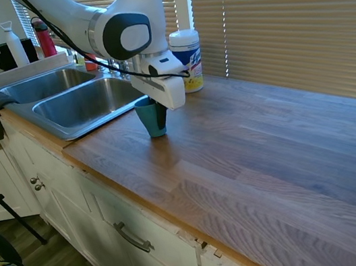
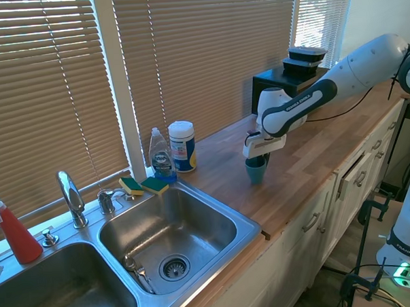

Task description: Put the mug in the sink

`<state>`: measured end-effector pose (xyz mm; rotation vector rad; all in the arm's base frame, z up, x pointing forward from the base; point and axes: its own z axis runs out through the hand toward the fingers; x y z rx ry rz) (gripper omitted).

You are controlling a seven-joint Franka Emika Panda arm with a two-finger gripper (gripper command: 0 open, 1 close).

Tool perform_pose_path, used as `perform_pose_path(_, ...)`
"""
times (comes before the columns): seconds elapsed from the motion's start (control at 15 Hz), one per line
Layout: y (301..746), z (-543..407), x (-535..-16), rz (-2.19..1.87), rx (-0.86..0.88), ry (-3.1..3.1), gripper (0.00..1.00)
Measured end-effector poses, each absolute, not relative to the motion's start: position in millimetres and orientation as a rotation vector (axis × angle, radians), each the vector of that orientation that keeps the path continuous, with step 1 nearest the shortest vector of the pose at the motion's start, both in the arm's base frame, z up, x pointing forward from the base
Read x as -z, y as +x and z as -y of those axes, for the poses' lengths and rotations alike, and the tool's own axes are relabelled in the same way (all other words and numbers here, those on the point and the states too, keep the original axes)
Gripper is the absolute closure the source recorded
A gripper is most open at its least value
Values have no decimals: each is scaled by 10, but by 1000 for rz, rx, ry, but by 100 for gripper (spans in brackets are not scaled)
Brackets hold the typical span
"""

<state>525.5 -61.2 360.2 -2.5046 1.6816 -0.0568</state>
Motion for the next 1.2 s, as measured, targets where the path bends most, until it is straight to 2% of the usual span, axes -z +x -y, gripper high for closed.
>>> perform_pose_path(0.33,5252,-232,-4105,-1503,164,-2559,100)
perform_pose_path(0.6,5472,-1248,-4336,-1388,224,-2608,100)
perform_pose_path(0.8,5803,-1893,-4258,-1345,234,-2645,100)
perform_pose_path(1.2,6307,-3115,-3659,-1288,195,-2696,100)
